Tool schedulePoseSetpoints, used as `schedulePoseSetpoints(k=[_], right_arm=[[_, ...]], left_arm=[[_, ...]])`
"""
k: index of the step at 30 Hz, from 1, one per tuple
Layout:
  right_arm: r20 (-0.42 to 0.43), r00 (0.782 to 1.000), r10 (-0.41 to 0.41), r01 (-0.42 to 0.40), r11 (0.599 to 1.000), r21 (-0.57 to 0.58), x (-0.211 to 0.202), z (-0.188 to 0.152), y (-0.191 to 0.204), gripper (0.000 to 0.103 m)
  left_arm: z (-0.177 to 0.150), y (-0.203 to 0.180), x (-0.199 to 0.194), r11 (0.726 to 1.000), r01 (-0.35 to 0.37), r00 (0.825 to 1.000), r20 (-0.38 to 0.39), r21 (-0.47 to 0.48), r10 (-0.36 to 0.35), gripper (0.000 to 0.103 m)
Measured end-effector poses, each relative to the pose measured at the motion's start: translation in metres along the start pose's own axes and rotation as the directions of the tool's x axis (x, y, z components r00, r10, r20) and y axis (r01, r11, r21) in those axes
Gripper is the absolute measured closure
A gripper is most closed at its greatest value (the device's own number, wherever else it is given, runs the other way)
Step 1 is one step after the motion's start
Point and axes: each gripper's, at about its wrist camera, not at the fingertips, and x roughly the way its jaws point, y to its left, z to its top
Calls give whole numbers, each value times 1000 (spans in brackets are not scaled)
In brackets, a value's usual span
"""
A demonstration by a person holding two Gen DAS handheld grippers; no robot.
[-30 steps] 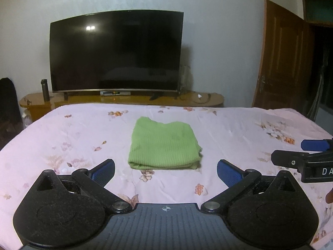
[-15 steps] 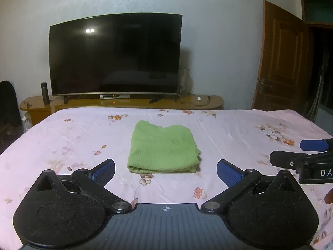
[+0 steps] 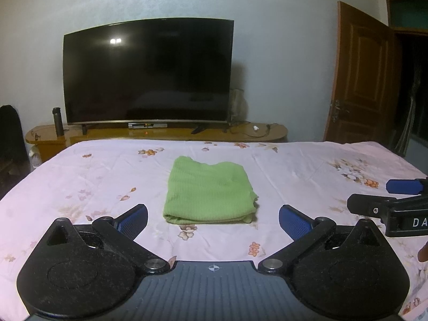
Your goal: Fold small clothes
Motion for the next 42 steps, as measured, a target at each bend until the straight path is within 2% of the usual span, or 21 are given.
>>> schedulePoseSetpoints(k=[28, 42], right_arm=[[4, 1000, 12, -12, 1000, -7, 2, 3, 2, 1], [2, 1000, 13, -13, 1000, -5, 3, 2, -1, 1]], left_arm=[[-1, 6, 2, 1000, -13, 1000, -2, 3, 13, 0], [1, 3, 1, 999, -27, 999, 43, 25, 26, 0]])
